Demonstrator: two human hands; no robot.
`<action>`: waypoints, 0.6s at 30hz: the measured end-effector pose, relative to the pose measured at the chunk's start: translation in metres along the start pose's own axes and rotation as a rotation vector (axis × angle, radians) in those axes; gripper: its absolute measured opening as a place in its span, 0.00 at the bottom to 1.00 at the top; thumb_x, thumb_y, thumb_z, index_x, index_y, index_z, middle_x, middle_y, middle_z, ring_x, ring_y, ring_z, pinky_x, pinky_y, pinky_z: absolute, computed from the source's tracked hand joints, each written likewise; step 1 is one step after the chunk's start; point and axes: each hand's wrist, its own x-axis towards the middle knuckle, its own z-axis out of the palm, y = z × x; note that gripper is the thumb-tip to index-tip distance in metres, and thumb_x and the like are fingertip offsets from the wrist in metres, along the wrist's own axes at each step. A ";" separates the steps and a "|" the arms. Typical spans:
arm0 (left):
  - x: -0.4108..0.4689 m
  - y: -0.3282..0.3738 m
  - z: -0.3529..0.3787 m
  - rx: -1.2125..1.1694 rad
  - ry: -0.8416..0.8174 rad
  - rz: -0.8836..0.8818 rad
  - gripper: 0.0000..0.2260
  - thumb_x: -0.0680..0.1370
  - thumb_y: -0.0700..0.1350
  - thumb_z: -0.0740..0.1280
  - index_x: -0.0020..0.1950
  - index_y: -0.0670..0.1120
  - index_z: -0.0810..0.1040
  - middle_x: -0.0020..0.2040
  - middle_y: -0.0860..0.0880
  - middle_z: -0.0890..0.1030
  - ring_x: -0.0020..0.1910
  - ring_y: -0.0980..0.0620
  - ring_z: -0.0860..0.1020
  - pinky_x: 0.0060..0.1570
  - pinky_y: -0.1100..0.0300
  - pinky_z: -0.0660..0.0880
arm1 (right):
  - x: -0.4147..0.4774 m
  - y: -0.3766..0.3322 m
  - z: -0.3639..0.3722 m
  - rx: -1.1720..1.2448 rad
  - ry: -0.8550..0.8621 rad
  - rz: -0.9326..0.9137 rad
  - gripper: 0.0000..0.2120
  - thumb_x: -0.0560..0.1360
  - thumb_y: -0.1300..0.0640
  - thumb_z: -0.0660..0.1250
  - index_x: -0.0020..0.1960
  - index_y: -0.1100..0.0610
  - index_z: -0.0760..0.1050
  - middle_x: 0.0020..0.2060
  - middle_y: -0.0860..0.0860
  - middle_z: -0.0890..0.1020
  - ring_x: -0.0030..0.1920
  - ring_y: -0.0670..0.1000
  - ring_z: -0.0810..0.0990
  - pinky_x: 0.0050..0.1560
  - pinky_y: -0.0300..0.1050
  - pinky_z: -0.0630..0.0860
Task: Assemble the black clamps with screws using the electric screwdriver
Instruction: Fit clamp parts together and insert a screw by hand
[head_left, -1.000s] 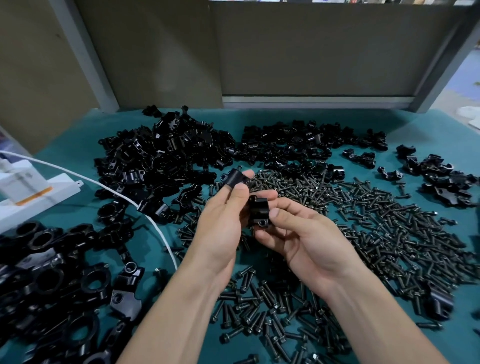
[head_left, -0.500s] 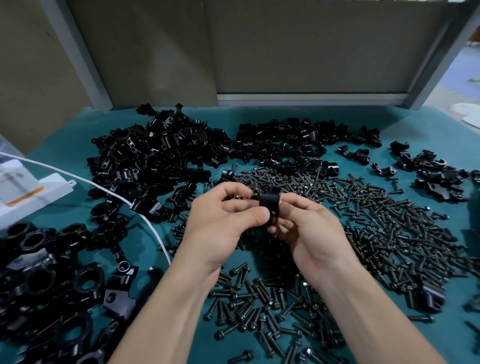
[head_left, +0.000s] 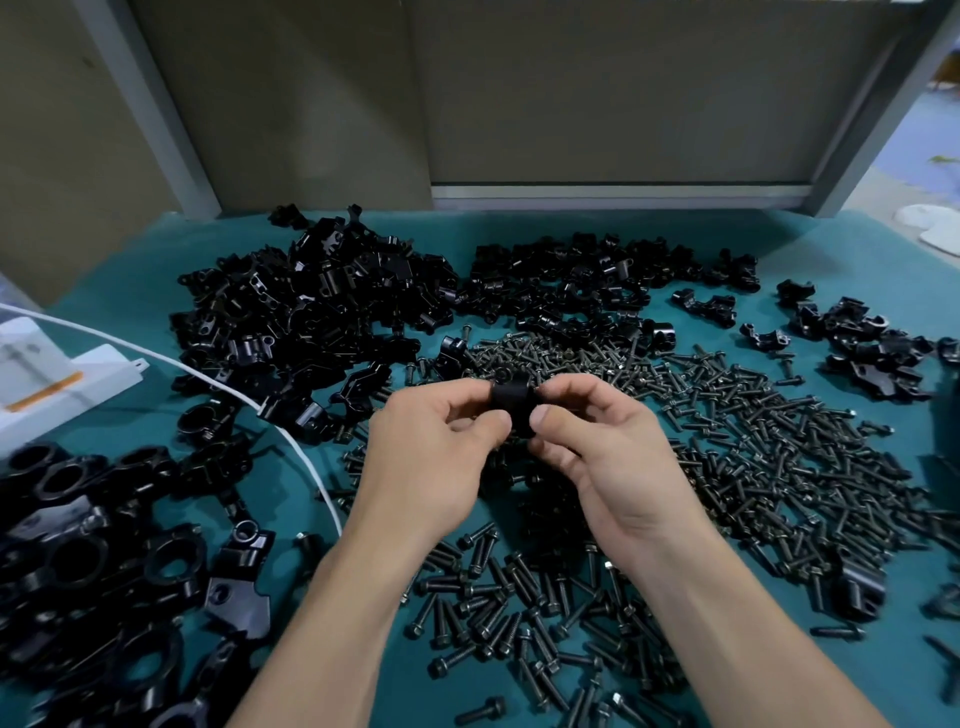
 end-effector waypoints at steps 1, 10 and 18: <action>0.000 -0.001 0.001 0.038 -0.013 0.025 0.22 0.78 0.43 0.74 0.45 0.75 0.82 0.38 0.61 0.86 0.42 0.59 0.84 0.43 0.66 0.80 | 0.000 -0.001 0.000 -0.045 0.009 -0.014 0.13 0.73 0.74 0.72 0.48 0.56 0.84 0.42 0.50 0.86 0.41 0.51 0.83 0.45 0.44 0.82; -0.004 -0.005 0.006 0.229 -0.105 0.154 0.23 0.84 0.40 0.65 0.69 0.69 0.77 0.43 0.66 0.85 0.46 0.67 0.82 0.44 0.68 0.78 | -0.006 -0.006 0.002 -0.367 -0.088 -0.136 0.18 0.73 0.69 0.76 0.54 0.48 0.86 0.42 0.54 0.87 0.37 0.52 0.84 0.47 0.53 0.86; -0.001 -0.007 0.015 -0.288 -0.031 -0.072 0.18 0.79 0.41 0.73 0.65 0.60 0.82 0.54 0.59 0.87 0.53 0.64 0.83 0.58 0.64 0.79 | 0.000 -0.005 0.000 0.178 -0.072 0.063 0.07 0.74 0.63 0.73 0.52 0.57 0.79 0.43 0.54 0.85 0.43 0.52 0.86 0.43 0.45 0.84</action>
